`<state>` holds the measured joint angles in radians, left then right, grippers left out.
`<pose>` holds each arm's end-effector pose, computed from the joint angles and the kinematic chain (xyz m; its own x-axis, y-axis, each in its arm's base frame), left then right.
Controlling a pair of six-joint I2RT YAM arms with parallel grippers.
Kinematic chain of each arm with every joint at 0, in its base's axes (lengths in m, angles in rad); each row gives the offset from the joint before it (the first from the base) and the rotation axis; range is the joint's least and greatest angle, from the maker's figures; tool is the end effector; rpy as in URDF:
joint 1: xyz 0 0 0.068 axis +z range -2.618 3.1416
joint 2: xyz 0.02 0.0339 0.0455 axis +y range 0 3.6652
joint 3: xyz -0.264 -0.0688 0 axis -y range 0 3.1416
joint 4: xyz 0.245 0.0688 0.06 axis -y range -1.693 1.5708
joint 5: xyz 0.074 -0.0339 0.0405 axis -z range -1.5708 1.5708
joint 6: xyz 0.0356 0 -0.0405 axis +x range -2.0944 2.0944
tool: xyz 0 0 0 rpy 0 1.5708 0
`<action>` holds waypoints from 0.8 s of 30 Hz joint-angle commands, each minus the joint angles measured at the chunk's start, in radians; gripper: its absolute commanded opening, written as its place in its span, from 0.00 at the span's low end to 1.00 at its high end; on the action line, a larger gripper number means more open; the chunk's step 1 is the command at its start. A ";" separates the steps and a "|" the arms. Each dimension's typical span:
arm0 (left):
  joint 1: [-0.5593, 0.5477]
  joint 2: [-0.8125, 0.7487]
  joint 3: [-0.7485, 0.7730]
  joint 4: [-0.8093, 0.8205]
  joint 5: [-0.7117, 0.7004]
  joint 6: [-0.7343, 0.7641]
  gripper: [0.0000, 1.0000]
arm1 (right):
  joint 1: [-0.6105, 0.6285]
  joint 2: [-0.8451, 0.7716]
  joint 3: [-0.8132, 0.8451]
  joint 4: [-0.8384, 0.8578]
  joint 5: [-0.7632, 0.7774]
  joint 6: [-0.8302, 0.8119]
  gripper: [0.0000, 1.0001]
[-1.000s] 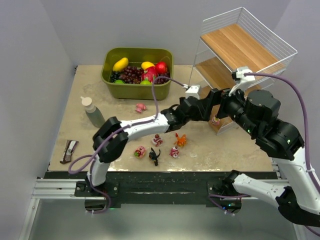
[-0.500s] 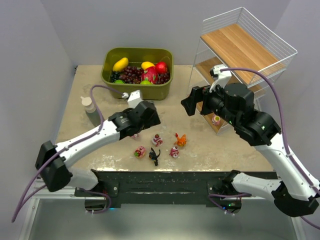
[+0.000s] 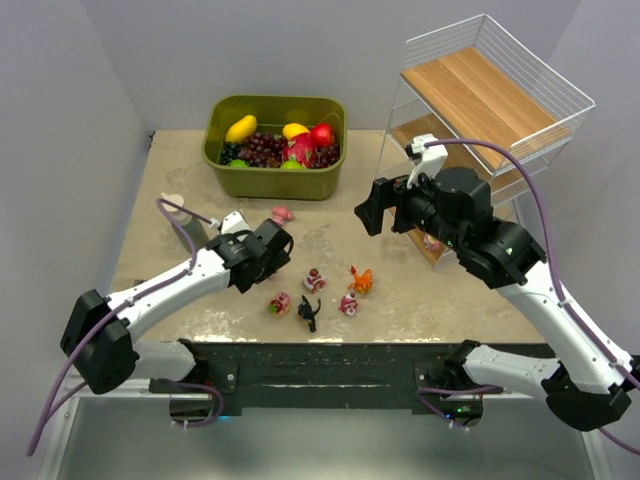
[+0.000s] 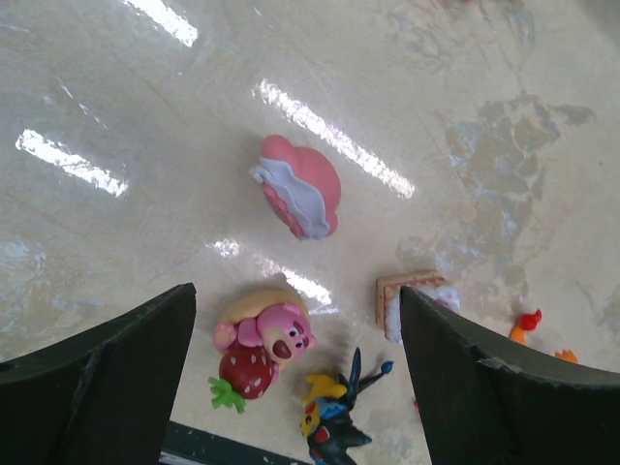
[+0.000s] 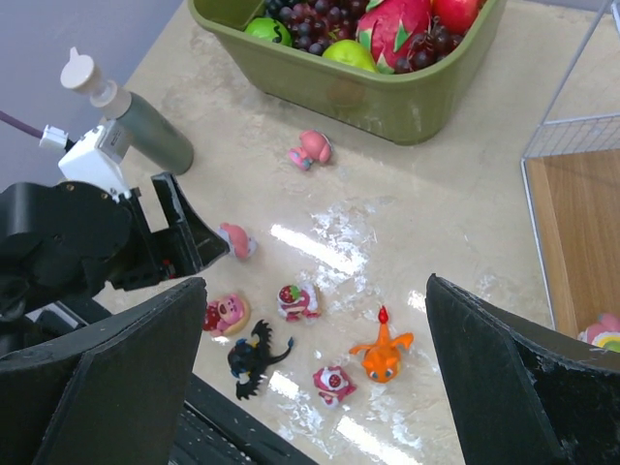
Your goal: Place and organize the plastic toys onto the shelf
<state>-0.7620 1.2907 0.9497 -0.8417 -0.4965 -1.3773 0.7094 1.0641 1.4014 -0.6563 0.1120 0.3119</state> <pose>0.1838 -0.1519 0.2444 -0.5965 -0.6235 -0.5055 -0.5655 0.7733 -0.2866 0.1597 0.1319 0.4477 -0.4004 0.0582 -0.9145 -0.4664 0.8461 0.2580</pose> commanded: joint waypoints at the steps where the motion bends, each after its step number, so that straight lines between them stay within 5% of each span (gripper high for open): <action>1: 0.027 0.039 -0.022 0.076 -0.091 -0.011 0.88 | 0.002 -0.033 0.002 0.021 0.009 -0.031 0.98; 24: 0.150 0.179 -0.075 0.294 0.035 0.144 0.65 | 0.001 -0.042 0.013 -0.011 0.100 -0.096 0.99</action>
<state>-0.6151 1.4590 0.8864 -0.5827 -0.4847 -1.2583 0.7094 1.0218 1.3987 -0.6815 0.1776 0.2356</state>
